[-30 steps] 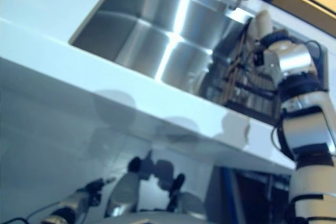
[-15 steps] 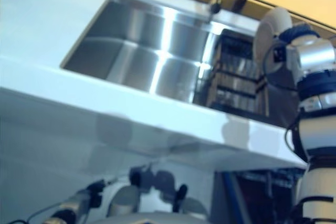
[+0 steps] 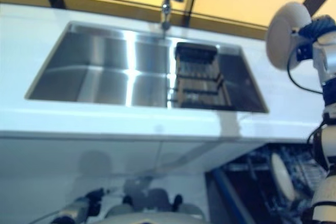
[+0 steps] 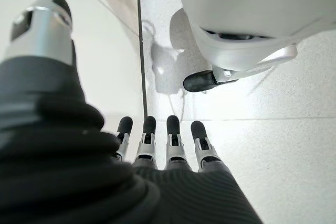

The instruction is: Take plates into dishwasher

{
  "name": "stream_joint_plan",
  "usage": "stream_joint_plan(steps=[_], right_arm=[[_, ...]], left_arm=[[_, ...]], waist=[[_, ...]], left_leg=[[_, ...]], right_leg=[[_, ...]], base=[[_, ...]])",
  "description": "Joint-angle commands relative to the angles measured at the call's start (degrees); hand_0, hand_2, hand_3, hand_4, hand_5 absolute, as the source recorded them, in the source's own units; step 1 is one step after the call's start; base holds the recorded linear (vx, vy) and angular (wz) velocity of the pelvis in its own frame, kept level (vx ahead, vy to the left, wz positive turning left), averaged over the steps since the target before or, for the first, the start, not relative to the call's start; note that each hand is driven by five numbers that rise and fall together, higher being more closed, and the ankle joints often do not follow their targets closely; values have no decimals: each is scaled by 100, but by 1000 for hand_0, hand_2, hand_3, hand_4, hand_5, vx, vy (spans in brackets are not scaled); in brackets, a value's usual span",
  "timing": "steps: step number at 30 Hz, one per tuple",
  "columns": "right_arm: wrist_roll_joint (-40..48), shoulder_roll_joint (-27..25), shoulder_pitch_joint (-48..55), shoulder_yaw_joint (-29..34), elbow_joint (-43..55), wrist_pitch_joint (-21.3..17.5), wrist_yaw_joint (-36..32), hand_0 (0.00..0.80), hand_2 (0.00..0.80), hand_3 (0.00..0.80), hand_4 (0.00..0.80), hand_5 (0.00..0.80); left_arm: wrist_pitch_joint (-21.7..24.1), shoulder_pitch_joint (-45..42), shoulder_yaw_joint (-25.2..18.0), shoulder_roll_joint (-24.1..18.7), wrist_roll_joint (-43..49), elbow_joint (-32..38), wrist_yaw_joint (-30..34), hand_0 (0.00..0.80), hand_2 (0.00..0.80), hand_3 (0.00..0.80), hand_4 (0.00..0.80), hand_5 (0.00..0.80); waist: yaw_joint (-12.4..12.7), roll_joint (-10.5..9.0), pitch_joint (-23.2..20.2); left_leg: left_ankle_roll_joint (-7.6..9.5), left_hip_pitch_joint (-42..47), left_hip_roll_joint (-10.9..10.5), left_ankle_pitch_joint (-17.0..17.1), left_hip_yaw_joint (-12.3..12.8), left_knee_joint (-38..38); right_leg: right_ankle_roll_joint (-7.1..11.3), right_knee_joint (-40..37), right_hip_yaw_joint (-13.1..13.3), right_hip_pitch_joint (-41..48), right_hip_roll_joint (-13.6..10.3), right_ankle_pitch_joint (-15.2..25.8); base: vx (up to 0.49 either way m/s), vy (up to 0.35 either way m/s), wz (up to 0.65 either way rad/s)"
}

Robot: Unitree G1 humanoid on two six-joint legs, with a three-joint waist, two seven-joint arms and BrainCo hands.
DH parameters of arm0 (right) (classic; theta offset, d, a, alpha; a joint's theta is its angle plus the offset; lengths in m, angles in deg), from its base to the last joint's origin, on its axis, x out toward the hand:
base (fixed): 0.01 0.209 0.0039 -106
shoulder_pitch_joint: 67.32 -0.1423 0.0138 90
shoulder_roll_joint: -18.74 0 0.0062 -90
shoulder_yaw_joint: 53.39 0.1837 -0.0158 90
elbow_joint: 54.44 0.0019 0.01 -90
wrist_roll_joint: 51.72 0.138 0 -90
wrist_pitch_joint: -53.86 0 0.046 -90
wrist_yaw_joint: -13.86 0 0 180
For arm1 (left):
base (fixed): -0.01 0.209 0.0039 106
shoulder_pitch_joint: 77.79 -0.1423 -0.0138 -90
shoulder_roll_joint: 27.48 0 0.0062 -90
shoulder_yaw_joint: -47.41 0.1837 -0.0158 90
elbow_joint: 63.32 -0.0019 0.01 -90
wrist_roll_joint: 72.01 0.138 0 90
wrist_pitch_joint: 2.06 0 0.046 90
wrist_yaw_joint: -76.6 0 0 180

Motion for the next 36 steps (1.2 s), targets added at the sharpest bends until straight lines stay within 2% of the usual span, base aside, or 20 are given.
stream_joint_plan(steps=[1, 8, 12, 21, 28, 36], right_arm=[[-420, -871, -212, -196, 290, -532, -246, 800, 800, 800, 800, 800], [-603, -1324, 449, 160, 789, -825, -675, 800, 800, 800, 800, 800], [-693, -1490, 899, 489, 1077, -870, -879, 800, 800, 800, 800, 800], [-1403, -1687, 2895, 1910, 1790, -1136, -1543, 800, 800, 800, 800, 800], [-1748, -1291, 4770, 3207, 2246, -1443, -1636, 800, 800, 800, 800, 800], [-2070, -758, 5598, 3559, 2594, -1557, -1638, 800, 800, 800, 800, 800]], left_arm=[[181, 179, 293, 42, 311, -255, 16, 0, 0, 0, 0, 0], [258, 205, 192, 23, 471, -330, 33, 0, 0, 0, 0, 0], [259, 215, 109, 13, 573, -350, 74, 0, 0, 0, 0, 0], [232, 294, -160, 15, 690, -456, 204, 0, 0, 0, 0, 0], [313, 297, -270, 4, 789, -502, 284, 0, 0, 0, 0, 0], [344, 315, -324, 2, 930, -511, 328, 0, 0, 0, 0, 0]], waist=[[63, 262, -94], [-290, 387, -205], [-477, 441, -266], [-970, 555, -412], [-1203, 602, -376], [-1306, 685, -324]], left_leg=[[166, 108, -30, -535, -117, 147], [188, 129, -20, -541, 56, 136], [182, 156, -5, -542, 148, 119], [168, 182, 59, -545, 471, 122], [191, 184, 86, -576, 653, 163], [203, 219, 112, -629, 732, 188]], right_leg=[[432, 417, 40, -71, 72, -274], [428, 452, 311, -196, 172, -278], [427, 439, 415, -247, 225, -267], [408, 410, 673, -401, 388, -243], [388, 393, 775, -489, 467, -215], [376, 407, 788, -490, 500, -252]], base=[[-16, -34, -24], [-19, -28, -19], [-5, -46, -23], [2, -57, -23], [1, -60, -14], [0, -28, -6]])
